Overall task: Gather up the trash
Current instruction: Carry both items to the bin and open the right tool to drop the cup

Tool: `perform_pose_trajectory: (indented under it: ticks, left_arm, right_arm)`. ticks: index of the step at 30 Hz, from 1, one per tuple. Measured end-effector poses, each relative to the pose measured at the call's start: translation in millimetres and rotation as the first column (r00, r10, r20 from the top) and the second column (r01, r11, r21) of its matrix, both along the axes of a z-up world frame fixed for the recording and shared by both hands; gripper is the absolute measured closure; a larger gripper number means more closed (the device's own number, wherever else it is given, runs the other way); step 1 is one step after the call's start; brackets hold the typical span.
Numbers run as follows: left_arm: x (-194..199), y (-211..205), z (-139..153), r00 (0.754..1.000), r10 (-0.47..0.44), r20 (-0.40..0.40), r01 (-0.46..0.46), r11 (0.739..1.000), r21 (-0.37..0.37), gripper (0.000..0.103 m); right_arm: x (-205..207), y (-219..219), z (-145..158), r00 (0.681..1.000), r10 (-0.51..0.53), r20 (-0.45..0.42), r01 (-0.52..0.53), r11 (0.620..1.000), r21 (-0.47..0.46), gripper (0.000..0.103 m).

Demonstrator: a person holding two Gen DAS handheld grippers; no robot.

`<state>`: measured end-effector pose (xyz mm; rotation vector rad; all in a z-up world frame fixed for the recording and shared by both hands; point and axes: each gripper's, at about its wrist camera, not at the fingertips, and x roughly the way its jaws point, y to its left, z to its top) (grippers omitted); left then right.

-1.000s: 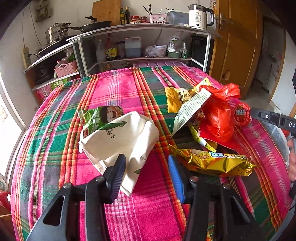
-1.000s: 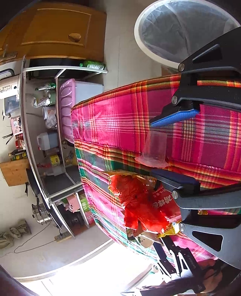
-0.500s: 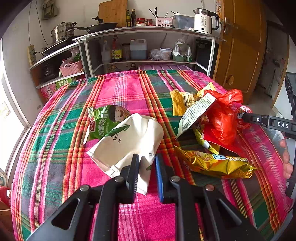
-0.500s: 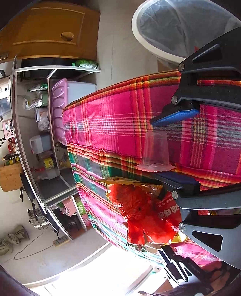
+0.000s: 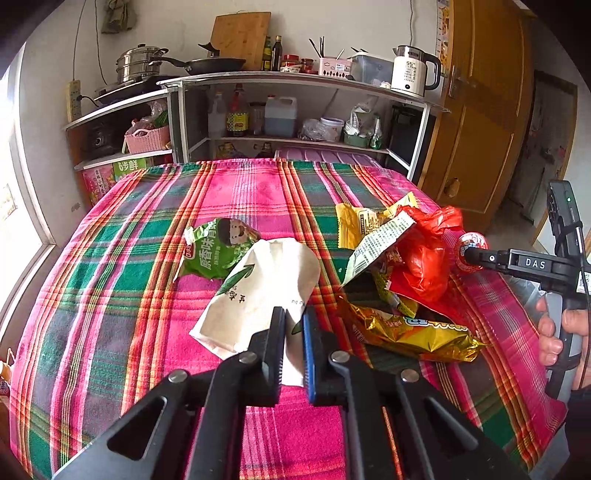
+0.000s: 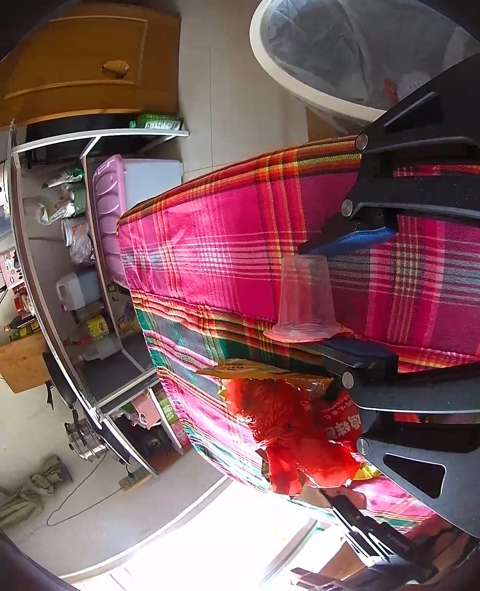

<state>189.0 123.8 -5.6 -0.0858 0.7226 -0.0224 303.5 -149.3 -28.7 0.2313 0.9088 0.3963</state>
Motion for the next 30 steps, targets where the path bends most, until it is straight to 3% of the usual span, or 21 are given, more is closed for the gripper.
perform_pose_trajectory:
  ticks: [16, 30]
  left_arm:
    - [-34.6, -14.7, 20.0, 0.998, -0.017, 0.063, 0.021, 0.997, -0.074, 0.096]
    - [-42.1, -84.0, 44.2, 0.979, -0.166, 0.120, 0.179, 0.978, -0.105, 0.096]
  right_arm:
    - [-61.7, -19.9, 27.6, 0.997, 0.013, 0.074, -0.015, 0.999, 0.029, 0.061]
    - [-111.0, -58.3, 37.4, 0.991, -0.052, 0.125, 0.054, 0.998, -0.014, 0.061]
